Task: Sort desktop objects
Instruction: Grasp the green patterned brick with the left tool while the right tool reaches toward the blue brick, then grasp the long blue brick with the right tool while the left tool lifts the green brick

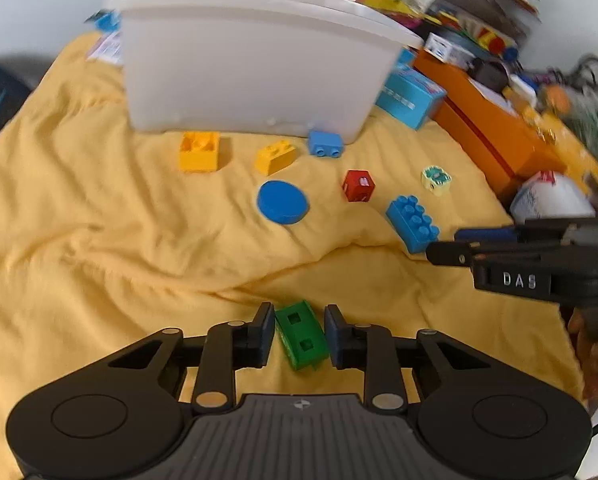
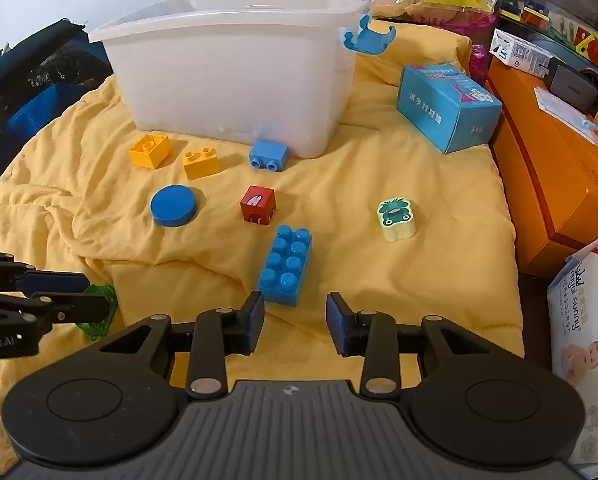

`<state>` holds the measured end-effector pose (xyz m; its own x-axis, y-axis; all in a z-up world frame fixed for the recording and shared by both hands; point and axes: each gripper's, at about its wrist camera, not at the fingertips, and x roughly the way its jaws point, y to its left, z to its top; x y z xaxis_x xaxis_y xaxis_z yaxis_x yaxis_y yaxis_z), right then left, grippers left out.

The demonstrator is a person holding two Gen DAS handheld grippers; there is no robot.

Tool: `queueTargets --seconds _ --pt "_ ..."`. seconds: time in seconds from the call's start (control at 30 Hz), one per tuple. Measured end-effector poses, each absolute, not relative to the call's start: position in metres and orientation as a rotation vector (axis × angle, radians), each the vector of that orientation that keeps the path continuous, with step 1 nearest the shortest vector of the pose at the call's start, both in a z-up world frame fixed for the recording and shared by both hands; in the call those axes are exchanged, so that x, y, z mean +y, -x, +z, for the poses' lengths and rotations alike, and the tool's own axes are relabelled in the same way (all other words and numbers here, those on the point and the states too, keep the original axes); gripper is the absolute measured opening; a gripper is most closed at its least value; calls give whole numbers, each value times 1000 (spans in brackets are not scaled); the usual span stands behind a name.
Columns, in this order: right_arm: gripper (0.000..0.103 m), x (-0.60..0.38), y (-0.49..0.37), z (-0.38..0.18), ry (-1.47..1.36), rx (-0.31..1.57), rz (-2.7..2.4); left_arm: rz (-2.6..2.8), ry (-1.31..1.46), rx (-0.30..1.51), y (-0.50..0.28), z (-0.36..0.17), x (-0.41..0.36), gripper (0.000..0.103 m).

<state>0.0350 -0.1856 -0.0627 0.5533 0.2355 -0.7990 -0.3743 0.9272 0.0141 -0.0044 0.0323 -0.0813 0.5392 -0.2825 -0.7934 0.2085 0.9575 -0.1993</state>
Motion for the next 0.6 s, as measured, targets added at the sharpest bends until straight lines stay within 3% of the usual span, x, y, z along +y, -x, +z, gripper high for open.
queueTargets --seconds 0.27,0.33,0.37,0.47,0.6 --pt "50 -176 -47 -63 168 875 350 -312 53 976 2 -86 30 32" --pt "46 -173 -54 -68 154 896 372 -310 51 985 3 -89 29 31" --pt "28 -171 -58 -72 157 927 383 -312 38 986 4 -90 28 30" --pt "27 -169 -56 -74 165 948 393 -335 15 979 8 -87 26 24" --pt "27 -163 -41 -67 217 934 446 -346 4 967 10 -80 31 24"
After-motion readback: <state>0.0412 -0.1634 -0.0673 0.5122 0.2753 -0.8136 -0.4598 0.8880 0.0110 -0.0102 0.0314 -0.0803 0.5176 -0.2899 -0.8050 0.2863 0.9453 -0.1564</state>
